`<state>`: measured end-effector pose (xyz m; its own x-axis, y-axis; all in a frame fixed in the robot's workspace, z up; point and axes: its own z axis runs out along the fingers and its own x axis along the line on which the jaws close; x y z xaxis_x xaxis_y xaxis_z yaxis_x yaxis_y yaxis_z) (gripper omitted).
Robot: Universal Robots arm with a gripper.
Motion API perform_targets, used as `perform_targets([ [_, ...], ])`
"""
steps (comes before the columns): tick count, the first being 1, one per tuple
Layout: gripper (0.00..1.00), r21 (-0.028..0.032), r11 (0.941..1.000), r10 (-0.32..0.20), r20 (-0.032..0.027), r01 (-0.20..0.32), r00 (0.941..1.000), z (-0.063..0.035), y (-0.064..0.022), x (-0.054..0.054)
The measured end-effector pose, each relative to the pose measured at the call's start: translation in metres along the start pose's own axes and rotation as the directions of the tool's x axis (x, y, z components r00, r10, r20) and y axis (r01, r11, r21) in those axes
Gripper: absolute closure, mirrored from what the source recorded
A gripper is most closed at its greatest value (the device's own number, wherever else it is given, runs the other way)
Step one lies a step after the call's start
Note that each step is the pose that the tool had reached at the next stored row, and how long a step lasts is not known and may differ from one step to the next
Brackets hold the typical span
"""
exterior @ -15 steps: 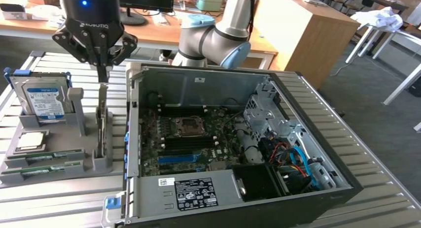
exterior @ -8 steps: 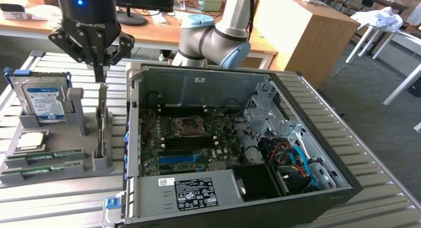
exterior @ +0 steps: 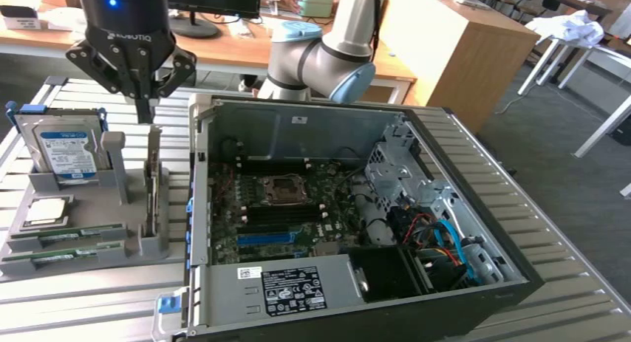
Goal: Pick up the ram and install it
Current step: 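Reach for the ram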
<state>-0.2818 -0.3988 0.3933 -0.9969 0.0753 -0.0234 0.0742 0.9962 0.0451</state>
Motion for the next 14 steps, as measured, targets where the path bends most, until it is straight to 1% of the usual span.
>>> perform_targets([
  [14,0.9,0.0,1.0,0.0,0.0,0.0,1.0,-0.0003,-0.0008,0.0102],
])
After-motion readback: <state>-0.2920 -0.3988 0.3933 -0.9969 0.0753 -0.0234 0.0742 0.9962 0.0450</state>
